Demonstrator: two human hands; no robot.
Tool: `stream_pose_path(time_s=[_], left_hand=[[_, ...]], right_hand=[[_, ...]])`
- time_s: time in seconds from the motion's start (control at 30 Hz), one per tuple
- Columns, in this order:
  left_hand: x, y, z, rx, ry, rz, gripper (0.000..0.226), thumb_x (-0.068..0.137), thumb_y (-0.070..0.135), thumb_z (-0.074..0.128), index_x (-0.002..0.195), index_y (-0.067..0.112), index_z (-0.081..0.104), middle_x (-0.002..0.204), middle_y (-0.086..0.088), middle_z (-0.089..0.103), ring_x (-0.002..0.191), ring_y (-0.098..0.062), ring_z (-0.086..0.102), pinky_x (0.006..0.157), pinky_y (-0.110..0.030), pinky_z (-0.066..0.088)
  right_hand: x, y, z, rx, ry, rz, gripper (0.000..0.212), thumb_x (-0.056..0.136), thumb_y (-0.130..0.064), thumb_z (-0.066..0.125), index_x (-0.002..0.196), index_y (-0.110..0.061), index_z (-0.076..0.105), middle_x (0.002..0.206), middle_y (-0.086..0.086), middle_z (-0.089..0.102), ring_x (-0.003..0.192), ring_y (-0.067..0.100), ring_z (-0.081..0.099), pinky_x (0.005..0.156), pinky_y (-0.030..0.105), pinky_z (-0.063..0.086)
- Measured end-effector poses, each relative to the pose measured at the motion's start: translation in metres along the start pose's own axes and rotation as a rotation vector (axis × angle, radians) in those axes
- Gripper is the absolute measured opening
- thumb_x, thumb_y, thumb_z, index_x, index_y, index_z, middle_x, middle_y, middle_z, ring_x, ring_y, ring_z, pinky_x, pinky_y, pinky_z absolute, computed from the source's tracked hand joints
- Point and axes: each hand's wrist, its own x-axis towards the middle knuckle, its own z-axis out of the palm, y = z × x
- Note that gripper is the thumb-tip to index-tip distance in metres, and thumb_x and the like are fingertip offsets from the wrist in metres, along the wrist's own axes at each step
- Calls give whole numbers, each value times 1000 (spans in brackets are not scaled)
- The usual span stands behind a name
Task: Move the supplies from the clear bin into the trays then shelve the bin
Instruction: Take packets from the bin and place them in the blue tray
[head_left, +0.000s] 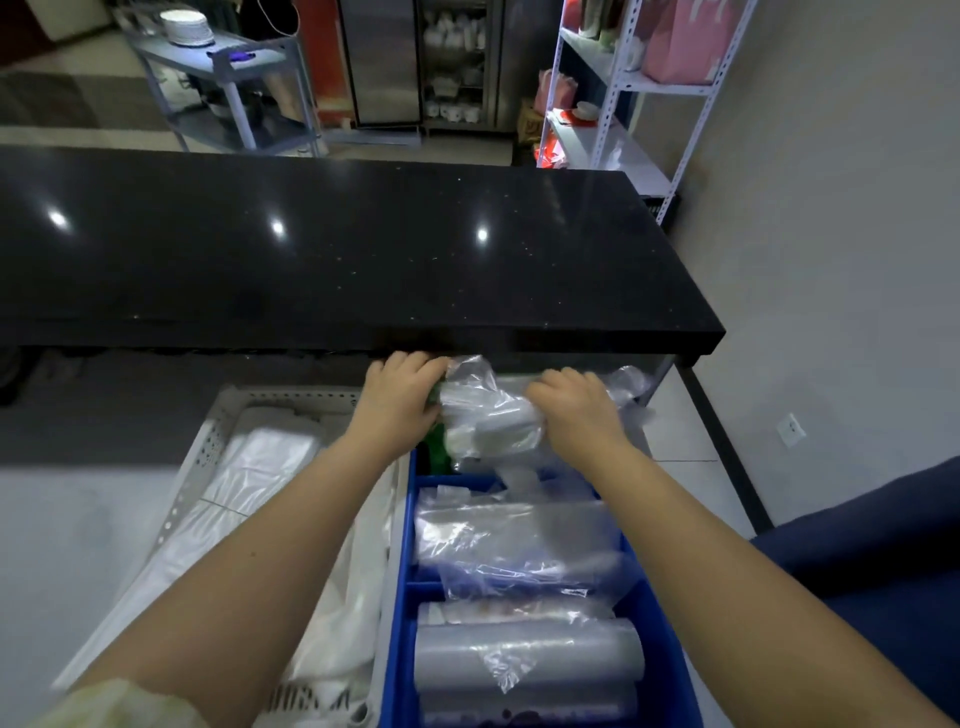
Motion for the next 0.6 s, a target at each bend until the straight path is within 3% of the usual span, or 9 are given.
stream_pose_path(time_s=[0.1,0.17,0.23,0.33,0.43,0.53,0.6], left_hand=[[-15,-6,-11,-118,98,-36,47,76,3,63,121,15,60,113,-5,62,104,-27,53,84,-45,46],[-24,0,-11,-181,158,-54,47,75,-3,60,119,14,63,110,-4,64,102,-27,54,83,-44,46],[-30,12,-5,-238,172,-36,41,77,0,61,115,14,64,108,-4,65,102,-25,55,86,-41,46],[-36,37,12,-275,-21,52,29,84,17,60,112,18,66,109,-3,65,103,-24,54,87,-38,45],[-38,53,34,-199,-278,15,37,87,26,52,123,27,60,119,0,61,107,-23,51,90,-39,42],[-35,53,44,-154,-337,-57,40,89,25,49,127,30,58,122,0,60,106,-24,50,90,-39,42],[-34,52,47,-136,-324,-56,38,89,25,47,125,30,60,118,0,62,102,-24,51,86,-38,42]], right_hand=[[5,-19,27,61,-77,-96,30,57,3,73,85,-5,65,88,15,60,82,33,56,68,37,38],[1,-23,44,56,-238,-77,37,67,-17,75,102,-13,65,104,9,60,97,29,54,81,35,39],[-4,-22,54,61,-308,-10,36,72,-18,70,108,-20,64,111,4,61,102,26,54,88,34,43],[-3,-20,55,124,-364,93,26,78,-18,64,102,-26,66,108,4,66,98,27,59,82,35,46],[-5,-8,50,256,-423,128,32,79,-15,62,108,-28,63,111,3,66,99,27,61,79,34,48],[-16,10,40,543,-401,168,50,76,-12,67,123,-25,58,124,-1,61,114,19,55,97,34,45],[-27,19,35,612,-232,191,48,75,-8,69,119,-24,61,119,-3,63,112,14,55,97,28,43]])
